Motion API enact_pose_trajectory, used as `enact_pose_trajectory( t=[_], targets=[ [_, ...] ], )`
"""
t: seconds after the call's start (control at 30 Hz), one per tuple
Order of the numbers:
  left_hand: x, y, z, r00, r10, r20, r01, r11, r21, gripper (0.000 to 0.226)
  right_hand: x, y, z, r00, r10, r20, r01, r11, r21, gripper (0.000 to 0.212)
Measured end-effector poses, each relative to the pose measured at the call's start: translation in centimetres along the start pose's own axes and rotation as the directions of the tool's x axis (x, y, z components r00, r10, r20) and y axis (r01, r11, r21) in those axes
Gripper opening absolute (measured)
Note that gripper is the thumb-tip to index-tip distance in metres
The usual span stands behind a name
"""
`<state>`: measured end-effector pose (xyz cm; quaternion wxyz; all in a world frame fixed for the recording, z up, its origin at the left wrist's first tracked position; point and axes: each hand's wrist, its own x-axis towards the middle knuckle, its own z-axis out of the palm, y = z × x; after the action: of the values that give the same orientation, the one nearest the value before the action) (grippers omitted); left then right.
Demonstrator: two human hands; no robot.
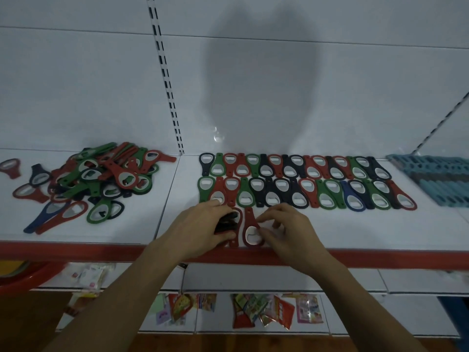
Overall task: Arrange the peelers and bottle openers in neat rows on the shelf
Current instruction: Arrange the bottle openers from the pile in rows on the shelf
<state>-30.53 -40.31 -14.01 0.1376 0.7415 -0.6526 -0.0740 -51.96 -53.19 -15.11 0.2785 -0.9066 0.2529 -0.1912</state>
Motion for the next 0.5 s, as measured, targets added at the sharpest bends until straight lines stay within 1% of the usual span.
enact_pose_trajectory(
  t=[0.07, 0.13, 0.27, 0.4, 0.5],
  targets=[
    [0.1, 0.0, 0.0, 1.000, 0.001, 0.016, -0.001, 1.000, 0.004, 0.050, 0.4, 0.1, 0.2, 0.998, 0.046, 0.046, -0.042, 0.995, -0.091, 0.032],
    [0.2, 0.0, -0.1, 0.999, -0.003, 0.038, 0.002, 1.000, 0.009, 0.049, 0.6, -0.1, 0.3, 0.995, 0.053, 0.085, -0.041, 0.991, -0.130, 0.038],
    [0.4, -0.1, -0.1, 0.999, -0.003, 0.040, 0.002, 1.000, 0.008, 0.043, 0.9, -0.7, 0.6, 0.995, 0.081, 0.064, -0.071, 0.987, -0.143, 0.038],
    [0.4, -0.1, 0.1, 1.000, 0.007, 0.014, -0.007, 1.000, 0.006, 0.040, 1.1, -1.6, 1.2, 0.988, 0.155, 0.011, -0.152, 0.981, -0.120, 0.029],
    [0.3, -0.1, 0.0, 1.000, 0.003, 0.005, -0.003, 1.000, -0.012, 0.040, 1.0, -1.7, 1.5, 0.986, 0.169, -0.004, -0.168, 0.978, -0.120, 0.026]
  ],
)
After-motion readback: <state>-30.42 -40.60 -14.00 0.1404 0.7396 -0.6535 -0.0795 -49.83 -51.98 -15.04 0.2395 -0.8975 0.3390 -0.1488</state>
